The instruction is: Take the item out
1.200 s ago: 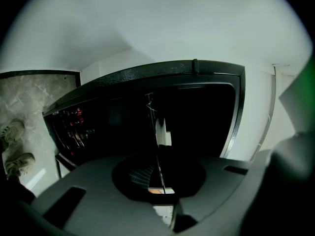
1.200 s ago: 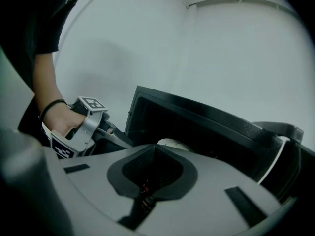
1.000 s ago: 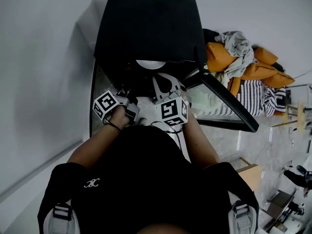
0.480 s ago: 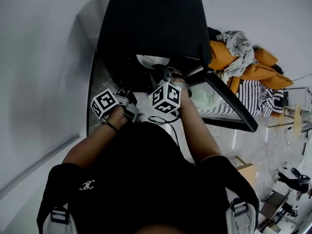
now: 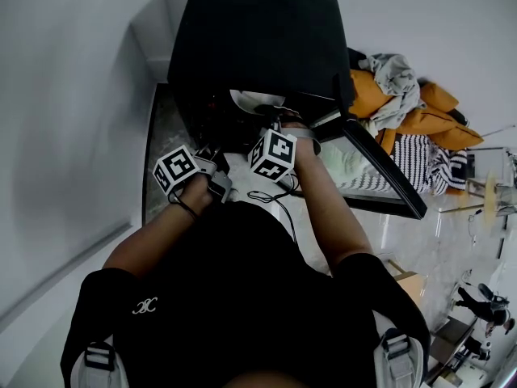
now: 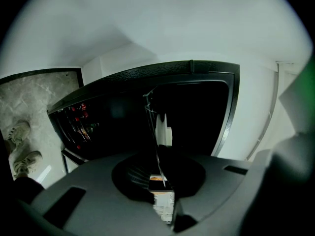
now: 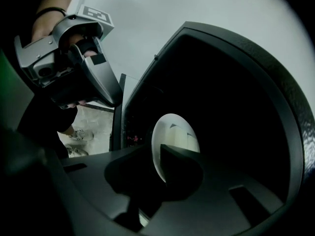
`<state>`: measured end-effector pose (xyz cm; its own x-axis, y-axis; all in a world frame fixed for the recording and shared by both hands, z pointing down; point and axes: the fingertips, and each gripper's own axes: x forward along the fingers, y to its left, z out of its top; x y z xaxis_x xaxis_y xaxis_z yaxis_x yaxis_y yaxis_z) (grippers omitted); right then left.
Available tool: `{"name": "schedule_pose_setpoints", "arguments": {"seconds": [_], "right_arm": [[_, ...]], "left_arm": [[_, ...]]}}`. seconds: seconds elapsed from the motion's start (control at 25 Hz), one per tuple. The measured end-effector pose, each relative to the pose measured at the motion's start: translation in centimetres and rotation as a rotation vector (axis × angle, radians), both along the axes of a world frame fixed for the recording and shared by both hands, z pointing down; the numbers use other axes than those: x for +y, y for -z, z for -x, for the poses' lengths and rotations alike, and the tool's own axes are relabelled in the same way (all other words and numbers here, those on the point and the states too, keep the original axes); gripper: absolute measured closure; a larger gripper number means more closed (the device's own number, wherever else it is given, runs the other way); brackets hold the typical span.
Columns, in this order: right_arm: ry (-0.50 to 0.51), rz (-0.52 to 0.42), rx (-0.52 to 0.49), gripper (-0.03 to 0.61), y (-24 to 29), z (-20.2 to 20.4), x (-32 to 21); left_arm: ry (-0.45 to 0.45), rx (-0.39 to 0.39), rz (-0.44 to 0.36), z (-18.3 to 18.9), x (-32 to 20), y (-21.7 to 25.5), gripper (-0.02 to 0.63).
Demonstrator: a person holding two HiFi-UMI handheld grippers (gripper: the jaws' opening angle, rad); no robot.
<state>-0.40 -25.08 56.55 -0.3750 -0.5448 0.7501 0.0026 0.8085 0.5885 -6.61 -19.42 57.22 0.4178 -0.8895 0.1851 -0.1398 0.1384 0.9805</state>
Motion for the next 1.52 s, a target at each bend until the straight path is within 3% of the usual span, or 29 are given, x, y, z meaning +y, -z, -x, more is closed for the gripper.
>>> {"name": "schedule_pose_setpoints", "arguments": {"seconds": [0.24, 0.52, 1.0, 1.2, 1.52], "right_arm": [[0.045, -0.021, 0.11, 0.523, 0.1, 0.2, 0.3], [0.035, 0.01, 0.149, 0.531, -0.4, 0.0, 0.4], [0.029, 0.012, 0.15, 0.531, -0.5, -1.7, 2.7], [0.031, 0.064, 0.151, 0.531, -0.5, -2.4, 5.6], [-0.046, 0.081, 0.074, 0.523, -0.2, -3.9, 7.1]], "left_arm": [[-0.001, 0.007, 0.001, -0.2, 0.2, 0.0, 0.578], [-0.007, 0.009, -0.006, -0.3, 0.2, -0.1, 0.578], [-0.004, 0.021, 0.01, -0.2, -0.3, -0.4, 0.578], [0.006, 0.02, 0.013, 0.0, -0.3, -0.5, 0.578], [0.029, 0.015, 0.028, 0.4, -0.3, -0.3, 0.578]]}}
